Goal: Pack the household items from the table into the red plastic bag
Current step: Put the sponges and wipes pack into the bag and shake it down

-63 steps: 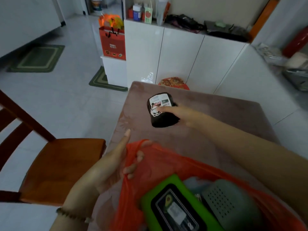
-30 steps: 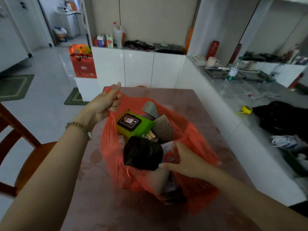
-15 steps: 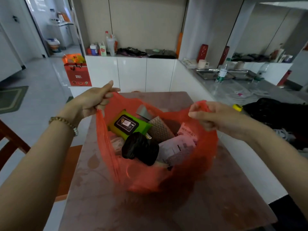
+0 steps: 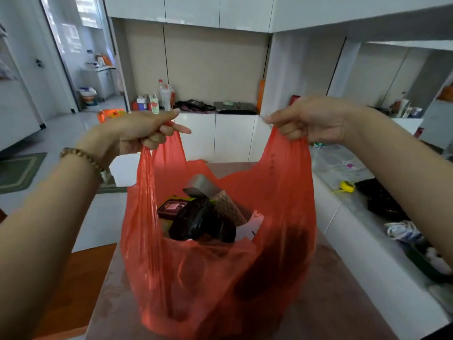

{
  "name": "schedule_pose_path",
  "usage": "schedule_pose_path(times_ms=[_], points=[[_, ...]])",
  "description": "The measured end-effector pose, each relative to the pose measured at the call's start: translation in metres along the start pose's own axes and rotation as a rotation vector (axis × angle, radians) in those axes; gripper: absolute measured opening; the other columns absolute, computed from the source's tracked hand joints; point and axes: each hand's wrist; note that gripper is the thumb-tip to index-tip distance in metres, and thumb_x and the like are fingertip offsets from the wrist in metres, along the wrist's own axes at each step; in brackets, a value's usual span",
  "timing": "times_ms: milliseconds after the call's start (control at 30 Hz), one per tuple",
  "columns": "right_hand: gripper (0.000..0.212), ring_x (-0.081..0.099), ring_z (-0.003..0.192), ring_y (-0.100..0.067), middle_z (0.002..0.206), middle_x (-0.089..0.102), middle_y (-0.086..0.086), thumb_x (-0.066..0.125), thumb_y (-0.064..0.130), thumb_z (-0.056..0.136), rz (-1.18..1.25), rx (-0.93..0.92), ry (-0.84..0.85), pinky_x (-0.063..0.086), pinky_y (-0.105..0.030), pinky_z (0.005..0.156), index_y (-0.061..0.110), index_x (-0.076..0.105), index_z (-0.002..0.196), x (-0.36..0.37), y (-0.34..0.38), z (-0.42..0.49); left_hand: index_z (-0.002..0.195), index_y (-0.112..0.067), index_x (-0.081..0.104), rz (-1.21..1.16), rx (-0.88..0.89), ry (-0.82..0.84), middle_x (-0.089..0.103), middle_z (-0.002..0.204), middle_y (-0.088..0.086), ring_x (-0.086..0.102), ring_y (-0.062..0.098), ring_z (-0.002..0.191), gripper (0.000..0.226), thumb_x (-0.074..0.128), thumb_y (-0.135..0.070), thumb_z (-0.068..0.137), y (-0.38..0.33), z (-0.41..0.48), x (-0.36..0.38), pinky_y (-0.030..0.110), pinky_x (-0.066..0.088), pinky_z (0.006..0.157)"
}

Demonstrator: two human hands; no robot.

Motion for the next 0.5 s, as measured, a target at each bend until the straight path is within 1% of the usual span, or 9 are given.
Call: schedule_pose_path(times_ms=[67, 133, 200, 267, 300, 367, 400, 433, 500], points=[[0.039, 0.02, 0.037, -0.001, 0.045, 0.026, 0.009, 0.056, 0.005, 0.09, -0.063, 0.074, 0.093, 0.016, -0.014, 0.036, 0.02, 0.033, 0.062, 0.005, -0.011, 0.014, 0.107, -0.006, 0.061, 0.015, -0.056, 0.021, 0.028, 0.041, -0.012, 0.021, 0.003, 0.029, 0.046, 0.034, -0.042, 0.097, 0.012, 0.007, 0.005, 0.012, 0.014, 0.029], [0.039, 0.021, 0.036, -0.002, 0.043, 0.027, 0.009, 0.056, 0.005, 0.09, -0.114, 0.116, 0.168, 0.018, -0.014, 0.035, 0.018, 0.035, 0.06, 0.013, -0.026, 0.027, 0.111, -0.005, 0.061, 0.003, -0.086, 0.042, 0.027, 0.042, -0.012, 0.021, 0.003, 0.029, 0.047, 0.037, -0.042, 0.096, 0.028, 0.013, 0.009, 0.012, 0.014, 0.029], [0.04, 0.021, 0.038, -0.003, 0.045, 0.028, 0.008, 0.057, 0.009, 0.091, -0.162, 0.094, 0.19, 0.017, -0.015, 0.036, 0.017, 0.037, 0.057, 0.02, -0.038, 0.044, 0.11, -0.007, 0.063, -0.016, -0.074, 0.037, 0.027, 0.045, -0.012, 0.021, 0.004, 0.031, 0.046, 0.04, -0.044, 0.094, 0.036, 0.022, 0.011, 0.012, 0.015, 0.03], [0.039, 0.02, 0.039, -0.004, 0.048, 0.027, 0.006, 0.059, 0.014, 0.091, -0.191, 0.055, 0.167, 0.016, -0.016, 0.037, 0.017, 0.042, 0.056, 0.028, -0.05, 0.063, 0.107, -0.01, 0.064, -0.028, -0.065, 0.036, 0.029, 0.048, -0.012, 0.021, 0.004, 0.032, 0.046, 0.043, -0.047, 0.09, 0.039, 0.03, 0.012, 0.012, 0.015, 0.03], [0.035, 0.02, 0.039, -0.004, 0.051, 0.026, 0.005, 0.058, 0.016, 0.091, -0.203, 0.047, 0.164, 0.016, -0.016, 0.036, 0.016, 0.046, 0.059, 0.03, -0.057, 0.072, 0.107, -0.01, 0.065, -0.041, -0.066, 0.046, 0.03, 0.049, -0.012, 0.021, 0.003, 0.033, 0.049, 0.047, -0.05, 0.086, 0.041, 0.034, 0.013, 0.012, 0.016, 0.03], [0.024, 0.021, 0.038, -0.004, 0.056, 0.025, 0.003, 0.056, 0.025, 0.093, -0.26, 0.046, 0.208, 0.018, -0.016, 0.035, 0.012, 0.056, 0.073, 0.034, -0.076, 0.089, 0.105, -0.009, 0.068, -0.057, -0.077, 0.096, 0.033, 0.052, -0.01, 0.021, 0.003, 0.035, 0.057, 0.055, -0.055, 0.073, 0.049, 0.046, 0.016, 0.012, 0.018, 0.03], [0.023, 0.022, 0.038, -0.004, 0.058, 0.025, 0.002, 0.054, 0.029, 0.094, -0.299, 0.052, 0.235, 0.021, -0.016, 0.035, 0.011, 0.058, 0.079, 0.034, -0.087, 0.096, 0.104, -0.009, 0.068, -0.066, -0.094, 0.121, 0.035, 0.053, -0.009, 0.021, 0.002, 0.036, 0.06, 0.057, -0.056, 0.069, 0.054, 0.051, 0.019, 0.012, 0.02, 0.03], [0.026, 0.023, 0.04, -0.006, 0.058, 0.026, 0.002, 0.052, 0.032, 0.094, -0.327, 0.061, 0.264, 0.024, -0.017, 0.036, 0.011, 0.06, 0.081, 0.033, -0.098, 0.103, 0.104, -0.008, 0.068, -0.056, -0.114, 0.14, 0.035, 0.054, -0.009, 0.021, 0.002, 0.037, 0.062, 0.057, -0.057, 0.067, 0.06, 0.056, 0.022, 0.012, 0.02, 0.03], [0.031, 0.027, 0.041, -0.008, 0.059, 0.031, 0.0, 0.051, 0.035, 0.095, -0.347, 0.09, 0.356, 0.034, -0.02, 0.041, 0.01, 0.062, 0.08, 0.029, -0.116, 0.114, 0.103, -0.006, 0.068, -0.023, -0.182, 0.181, 0.036, 0.054, -0.007, 0.02, 0.001, 0.038, 0.062, 0.052, -0.056, 0.071, 0.071, 0.064, 0.028, 0.012, 0.019, 0.032]])
Point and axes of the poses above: each hand's wrist, its own z-axis towards the middle knuckle, its own x-axis out of the palm, y = z × x
